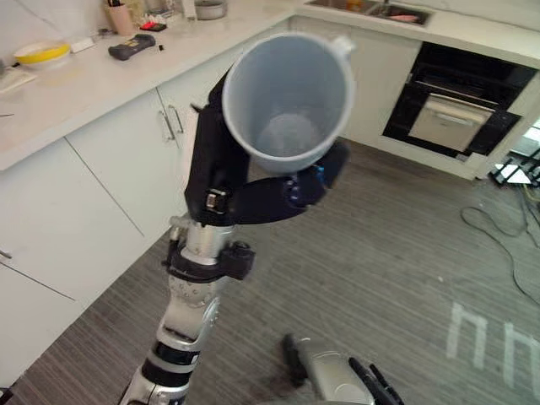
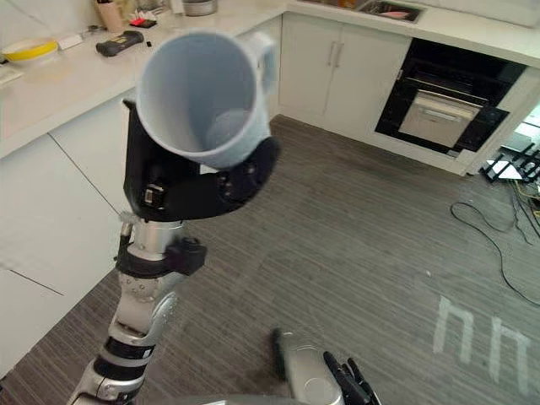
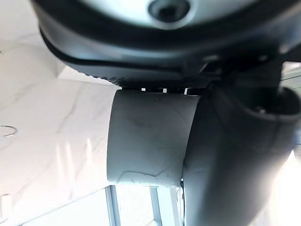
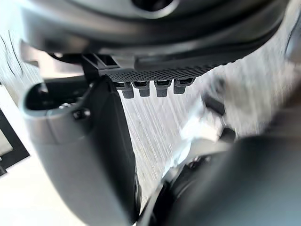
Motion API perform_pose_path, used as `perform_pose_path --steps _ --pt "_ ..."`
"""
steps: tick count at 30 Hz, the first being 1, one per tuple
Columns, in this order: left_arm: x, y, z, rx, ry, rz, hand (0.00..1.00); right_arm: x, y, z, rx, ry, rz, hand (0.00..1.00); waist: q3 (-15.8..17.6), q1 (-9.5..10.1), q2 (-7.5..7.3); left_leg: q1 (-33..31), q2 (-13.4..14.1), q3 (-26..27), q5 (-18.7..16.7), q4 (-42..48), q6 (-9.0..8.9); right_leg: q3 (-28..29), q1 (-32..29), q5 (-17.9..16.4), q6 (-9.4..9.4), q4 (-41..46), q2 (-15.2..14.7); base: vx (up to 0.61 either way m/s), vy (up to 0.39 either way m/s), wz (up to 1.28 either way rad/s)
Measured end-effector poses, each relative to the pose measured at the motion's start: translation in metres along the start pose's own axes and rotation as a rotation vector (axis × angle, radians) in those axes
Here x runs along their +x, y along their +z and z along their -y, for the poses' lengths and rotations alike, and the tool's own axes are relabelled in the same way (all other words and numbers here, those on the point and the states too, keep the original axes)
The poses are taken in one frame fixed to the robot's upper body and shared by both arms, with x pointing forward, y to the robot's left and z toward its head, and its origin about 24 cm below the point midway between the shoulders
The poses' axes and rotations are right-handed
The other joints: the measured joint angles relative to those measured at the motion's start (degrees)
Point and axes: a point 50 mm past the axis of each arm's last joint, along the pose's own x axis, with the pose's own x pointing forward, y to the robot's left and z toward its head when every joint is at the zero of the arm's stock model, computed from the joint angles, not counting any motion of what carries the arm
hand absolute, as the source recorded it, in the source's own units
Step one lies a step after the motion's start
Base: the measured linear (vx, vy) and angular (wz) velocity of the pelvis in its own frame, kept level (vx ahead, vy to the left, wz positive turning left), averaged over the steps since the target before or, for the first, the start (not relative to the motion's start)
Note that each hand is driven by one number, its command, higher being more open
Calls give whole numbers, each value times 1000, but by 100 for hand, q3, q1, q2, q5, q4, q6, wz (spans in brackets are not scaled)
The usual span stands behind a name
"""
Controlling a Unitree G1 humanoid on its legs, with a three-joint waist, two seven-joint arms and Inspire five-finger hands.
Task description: Walk over to the sink, pick up the cup, carry it to the dishwasher, place the cup inside the dishwasher, then close the dishwasher door
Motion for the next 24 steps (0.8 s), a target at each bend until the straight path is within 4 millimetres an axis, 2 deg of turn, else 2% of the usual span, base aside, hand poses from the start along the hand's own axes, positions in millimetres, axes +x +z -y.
perform_pose_path --steps 1,2,3,5,6,7,14,16,18,20,22,23,24 --pt "0 -3 1 10 -18 -26 0 2 3 -2 -26 9 -2 100 21 35 -35 -173 210 140 -14 616 -9 254 210 -163 107 41 -69 699 245 26" --pt "-1 -4 0 19 -25 -38 0 3 5 -2 -40 13 -3 100 38 66 -62 -213 287 202 -3 786 -35 380 377 -201 144 -13 -133 600 233 21" --pt "-5 -5 -1 21 -25 -59 0 5 10 -3 -63 19 3 100 50 83 -101 -217 440 381 31 899 -92 535 708 -246 193 -96 -331 486 190 17" --pt "-7 -5 1 14 -32 -62 0 10 19 -7 -77 34 28 100 45 87 -117 -231 685 563 79 723 -179 689 1080 -254 206 -134 -608 419 180 16" --pt "-6 -4 3 11 -46 -50 0 14 24 -14 -89 62 50 100 22 86 -153 -311 897 669 92 486 -204 745 1181 -262 219 -108 -730 184 92 5" --pt "-5 -10 29 -49 -167 -16 0 -3 -7 -12 -11 28 53 100 -528 68 -442 -818 1257 979 651 84 -639 815 836 -898 1055 356 -1082 50 31 2" --pt "-1 -9 33 -81 -130 2 0 -2 -9 -15 -8 36 49 100 -482 29 -526 -813 1190 1023 676 50 -589 814 751 -855 1088 296 -1099 -1 1 -5" --pt "-3 -9 34 -100 -95 4 0 -2 -9 -14 -13 37 43 100 -480 70 -529 -796 1089 1034 772 -214 -531 321 773 -937 1069 124 -1391 0 42 -4" --pt "-16 -11 21 -81 10 -35 0 -2 -7 -13 -32 41 31 100 -498 173 -535 -586 1015 1251 934 -505 -591 -536 861 -890 1006 42 -1873 66 35 -40" --pt "-30 -14 7 -68 115 -90 0 -3 -6 -8 -62 39 8 100 -560 234 -511 -536 1018 1108 947 -546 -599 -845 857 -842 968 63 -1929 138 -62 -54" --pt "-45 -18 -8 -61 238 -150 0 -1 -4 -6 -80 42 -17 100 -549 261 -534 -473 1049 727 947 -664 -598 -1080 852 -956 894 155 -1938 146 -151 -43" --pt "-53 -23 -14 -61 285 -189 0 0 -5 -6 -69 38 -24 100 -557 291 -564 -435 1039 647 945 -774 -601 -1106 875 -1019 928 259 -1947 140 -194 6" --pt "-65 -31 -18 -63 315 -266 0 -1 -10 -2 -19 11 -36 100 -566 320 -602 -380 1022 572 928 -852 -624 -1170 879 -1221 961 459 -1969 143 -191 18"
